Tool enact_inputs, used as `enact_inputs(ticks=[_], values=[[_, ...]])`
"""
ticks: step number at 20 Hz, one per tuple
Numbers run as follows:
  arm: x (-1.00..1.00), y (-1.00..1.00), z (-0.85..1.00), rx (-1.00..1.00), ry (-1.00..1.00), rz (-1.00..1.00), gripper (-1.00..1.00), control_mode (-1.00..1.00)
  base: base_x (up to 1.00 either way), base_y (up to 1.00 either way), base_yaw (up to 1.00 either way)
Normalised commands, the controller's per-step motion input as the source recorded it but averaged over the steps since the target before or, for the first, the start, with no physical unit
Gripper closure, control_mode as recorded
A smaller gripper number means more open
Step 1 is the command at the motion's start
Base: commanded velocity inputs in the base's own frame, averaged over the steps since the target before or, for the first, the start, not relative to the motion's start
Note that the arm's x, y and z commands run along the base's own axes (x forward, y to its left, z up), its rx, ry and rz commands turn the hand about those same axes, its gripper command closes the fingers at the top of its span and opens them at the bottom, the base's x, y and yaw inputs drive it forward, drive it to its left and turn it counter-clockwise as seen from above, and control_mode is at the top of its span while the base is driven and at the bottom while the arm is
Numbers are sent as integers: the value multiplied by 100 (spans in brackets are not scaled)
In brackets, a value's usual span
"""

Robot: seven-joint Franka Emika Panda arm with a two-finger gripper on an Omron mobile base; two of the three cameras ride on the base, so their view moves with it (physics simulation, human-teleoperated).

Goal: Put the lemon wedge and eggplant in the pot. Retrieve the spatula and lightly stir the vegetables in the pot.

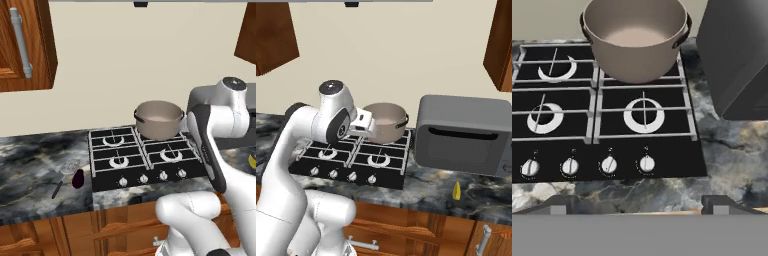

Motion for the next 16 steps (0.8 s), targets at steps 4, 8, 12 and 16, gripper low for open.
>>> enact_inputs(ticks=[4, 8, 12, 16], values=[[-30, -88, -22, 0, 4, -24, -100, -100, 0, 0, 0], [-20, -94, -23, -2, 12, -28, -100, -100, 0, 0, 0], [-1, -87, -29, -13, 25, -25, -100, -100, 0, 0, 0], [0, -88, -29, -9, 20, -21, -100, -100, 0, 0, 0]])
